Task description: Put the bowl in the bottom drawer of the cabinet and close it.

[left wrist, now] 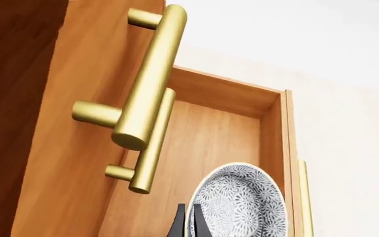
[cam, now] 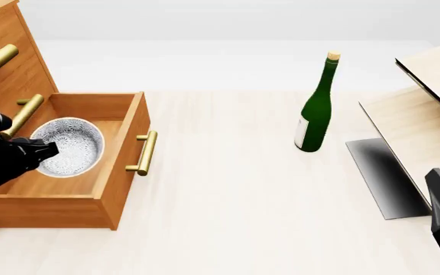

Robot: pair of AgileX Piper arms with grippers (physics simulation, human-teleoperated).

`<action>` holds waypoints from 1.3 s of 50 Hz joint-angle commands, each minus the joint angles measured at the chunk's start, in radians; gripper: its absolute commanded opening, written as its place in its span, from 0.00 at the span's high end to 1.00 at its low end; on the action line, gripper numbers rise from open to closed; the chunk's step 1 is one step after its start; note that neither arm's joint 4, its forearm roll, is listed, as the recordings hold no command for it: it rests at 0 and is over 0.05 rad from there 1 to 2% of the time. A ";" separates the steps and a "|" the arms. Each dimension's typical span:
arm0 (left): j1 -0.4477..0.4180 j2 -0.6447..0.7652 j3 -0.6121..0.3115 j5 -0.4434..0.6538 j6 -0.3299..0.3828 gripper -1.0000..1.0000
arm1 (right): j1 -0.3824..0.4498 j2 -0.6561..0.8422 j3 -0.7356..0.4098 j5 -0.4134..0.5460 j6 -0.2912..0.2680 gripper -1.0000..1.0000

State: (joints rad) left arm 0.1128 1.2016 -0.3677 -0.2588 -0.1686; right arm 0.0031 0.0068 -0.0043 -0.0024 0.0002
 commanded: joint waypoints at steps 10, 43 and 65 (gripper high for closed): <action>0.012 0.045 0.007 -0.039 0.015 1.00 | 0.000 0.000 0.000 0.000 0.000 0.00; 0.002 0.078 0.011 -0.052 0.009 0.00 | 0.000 0.000 0.000 0.000 0.000 0.00; 0.010 0.046 0.017 -0.028 0.014 0.00 | 0.000 0.000 0.000 0.000 0.000 0.00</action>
State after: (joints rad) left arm 0.1226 1.2694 -0.3537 -0.3022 -0.1552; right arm 0.0031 0.0068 -0.0043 -0.0024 0.0003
